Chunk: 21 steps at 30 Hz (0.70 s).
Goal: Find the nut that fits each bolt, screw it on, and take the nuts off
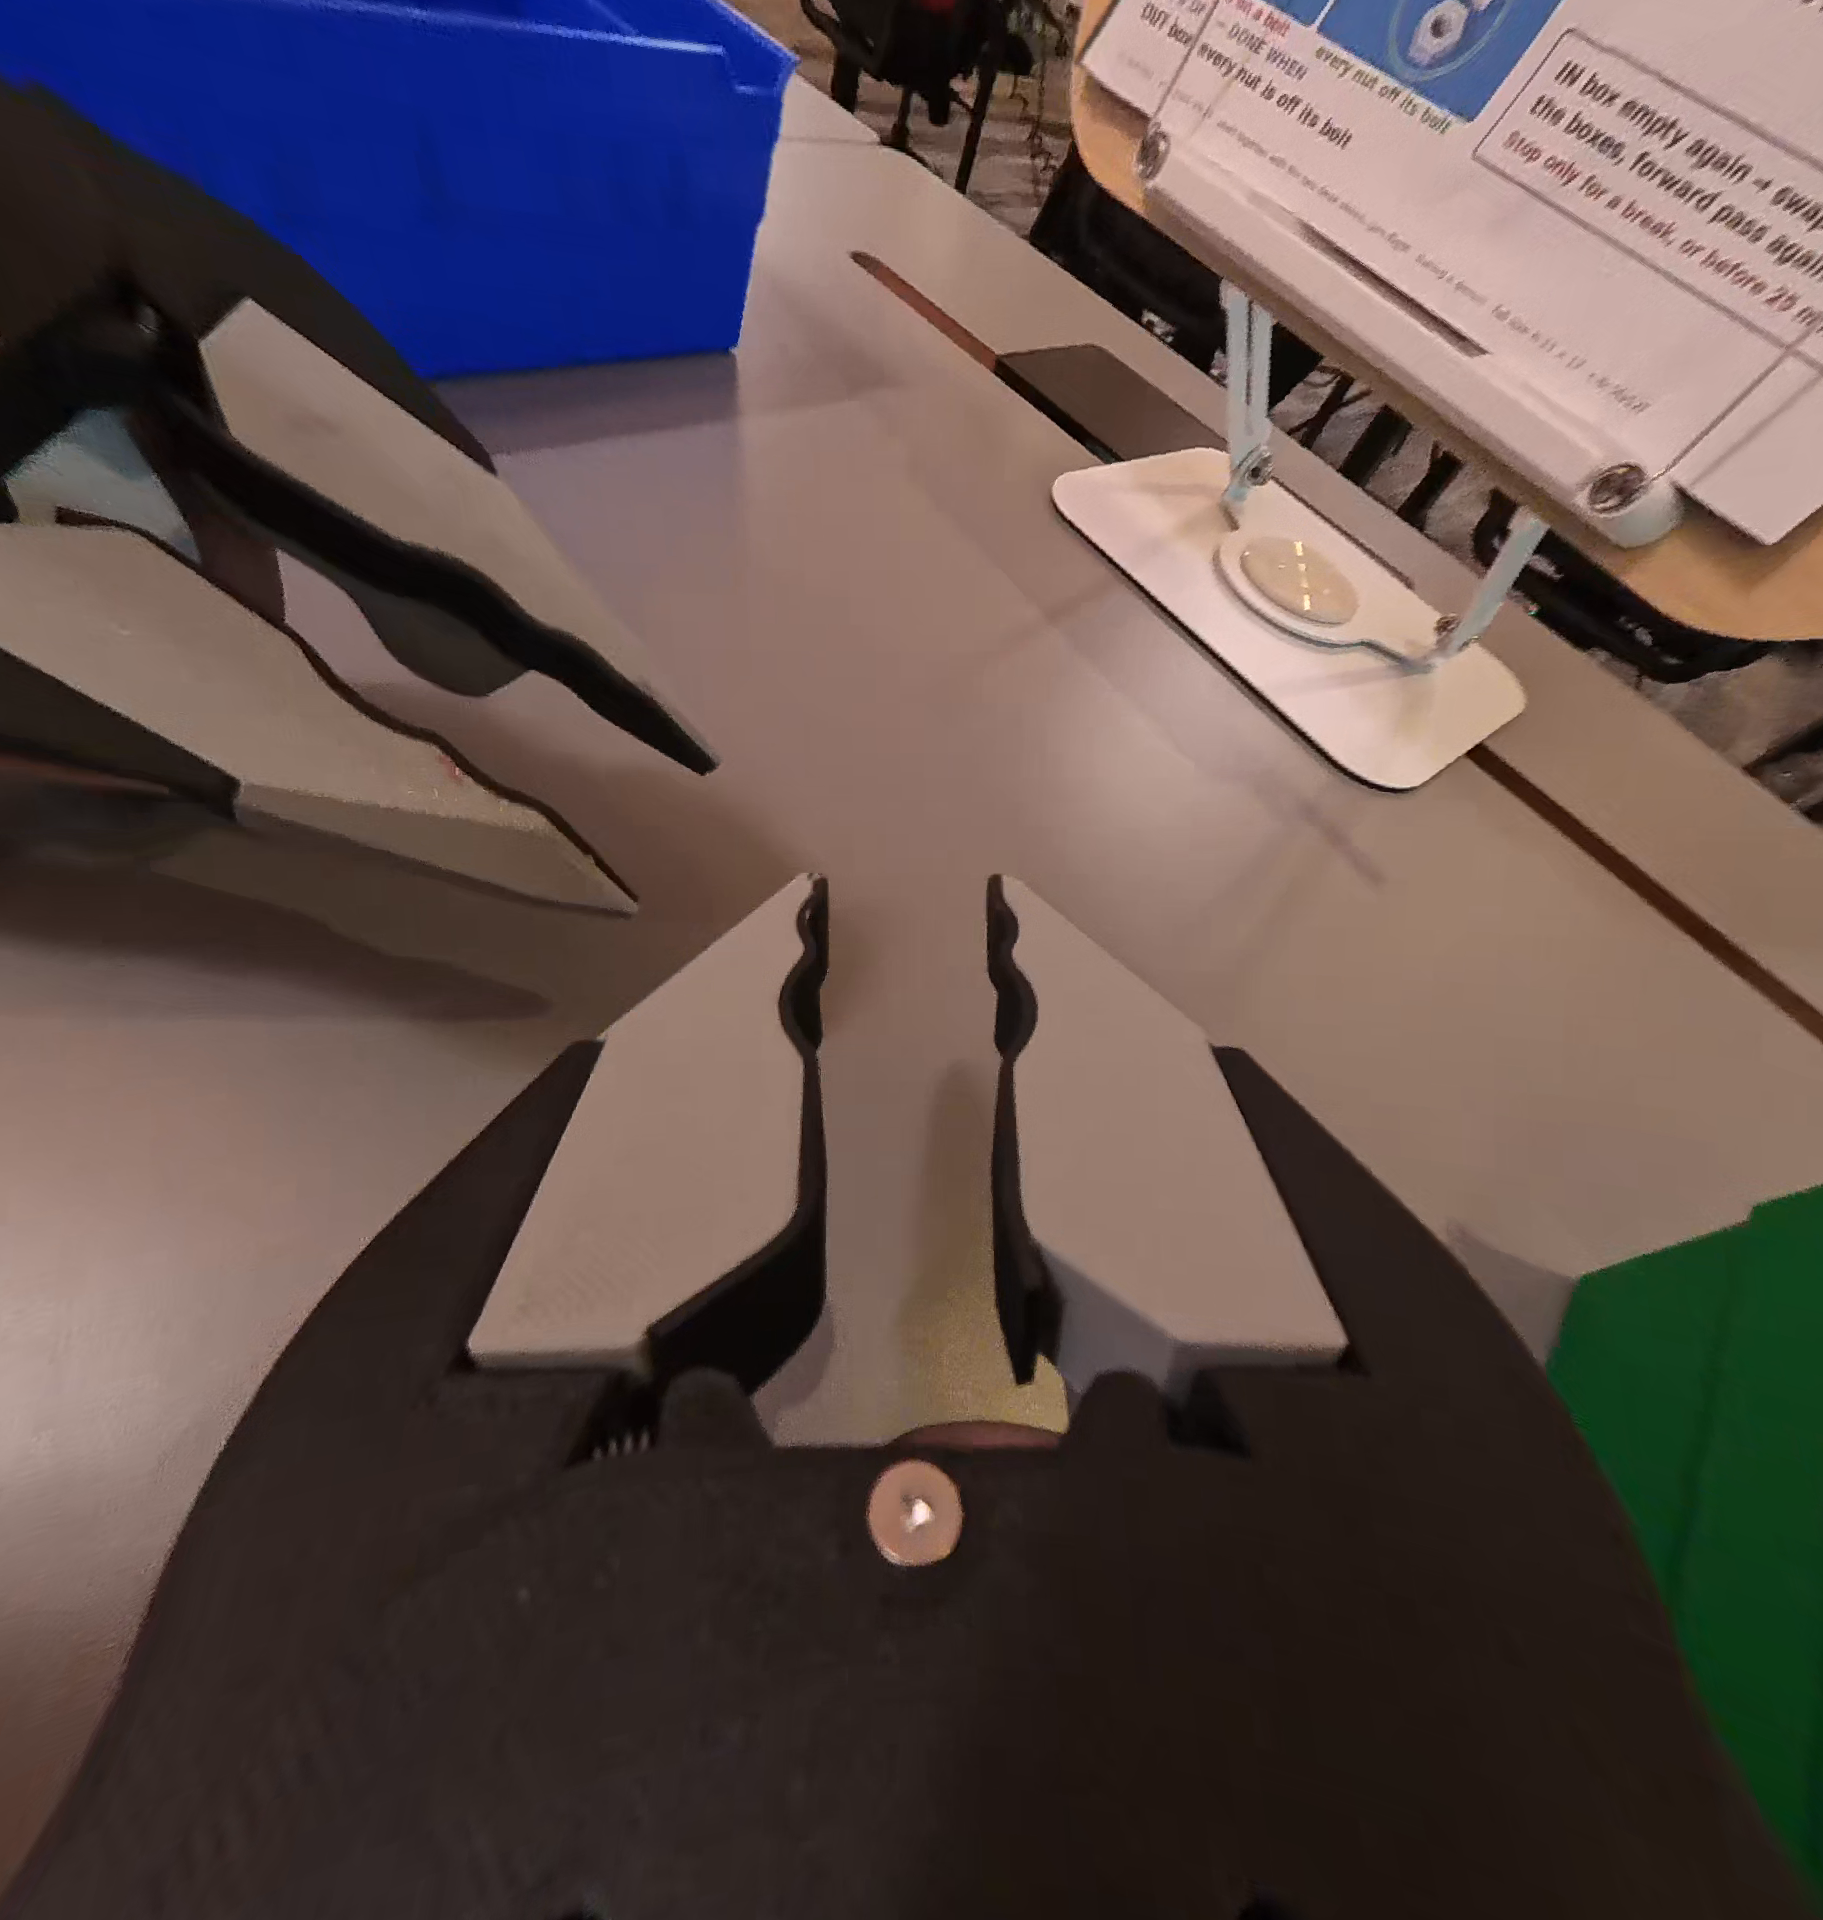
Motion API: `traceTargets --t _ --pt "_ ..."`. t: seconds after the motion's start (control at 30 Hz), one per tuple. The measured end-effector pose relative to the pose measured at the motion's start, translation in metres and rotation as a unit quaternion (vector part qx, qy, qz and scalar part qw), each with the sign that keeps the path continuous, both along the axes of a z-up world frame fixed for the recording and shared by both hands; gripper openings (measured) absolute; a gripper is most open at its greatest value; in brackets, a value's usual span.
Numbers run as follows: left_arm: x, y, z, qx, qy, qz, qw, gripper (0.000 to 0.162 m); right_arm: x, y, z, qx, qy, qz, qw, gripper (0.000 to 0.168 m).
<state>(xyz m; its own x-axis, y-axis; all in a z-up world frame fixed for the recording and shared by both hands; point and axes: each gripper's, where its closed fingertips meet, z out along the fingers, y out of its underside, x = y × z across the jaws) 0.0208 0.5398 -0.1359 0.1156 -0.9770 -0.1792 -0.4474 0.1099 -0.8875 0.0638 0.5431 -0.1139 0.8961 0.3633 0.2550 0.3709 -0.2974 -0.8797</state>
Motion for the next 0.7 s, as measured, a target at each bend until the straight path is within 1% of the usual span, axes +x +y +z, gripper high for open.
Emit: traceTargets --t 0.13,0.23,0.33,0.53,0.7 --pt "0.0 0.001 -0.006 0.004 0.013 0.003 1.0 0.032 -0.002 0.0 0.008 0.014 0.025 0.0 1.0 0.026" --pt "-0.002 0.004 -0.004 0.002 0.006 0.011 1.0 0.032 -0.001 -0.003 0.017 0.045 0.017 -0.002 0.999 0.02" --pt "-0.004 0.008 -0.003 -0.009 -0.001 0.018 1.0 0.032 -0.003 -0.005 0.024 0.064 0.019 -0.003 0.998 0.019" --pt "-0.006 0.012 -0.002 -0.013 -0.005 0.027 1.0 0.031 -0.008 -0.005 0.019 0.057 0.001 0.005 0.998 0.019" --pt "-0.006 0.012 -0.003 -0.011 -0.004 0.028 1.0 0.031 -0.01 -0.004 0.014 0.057 -0.032 0.004 0.998 0.019"
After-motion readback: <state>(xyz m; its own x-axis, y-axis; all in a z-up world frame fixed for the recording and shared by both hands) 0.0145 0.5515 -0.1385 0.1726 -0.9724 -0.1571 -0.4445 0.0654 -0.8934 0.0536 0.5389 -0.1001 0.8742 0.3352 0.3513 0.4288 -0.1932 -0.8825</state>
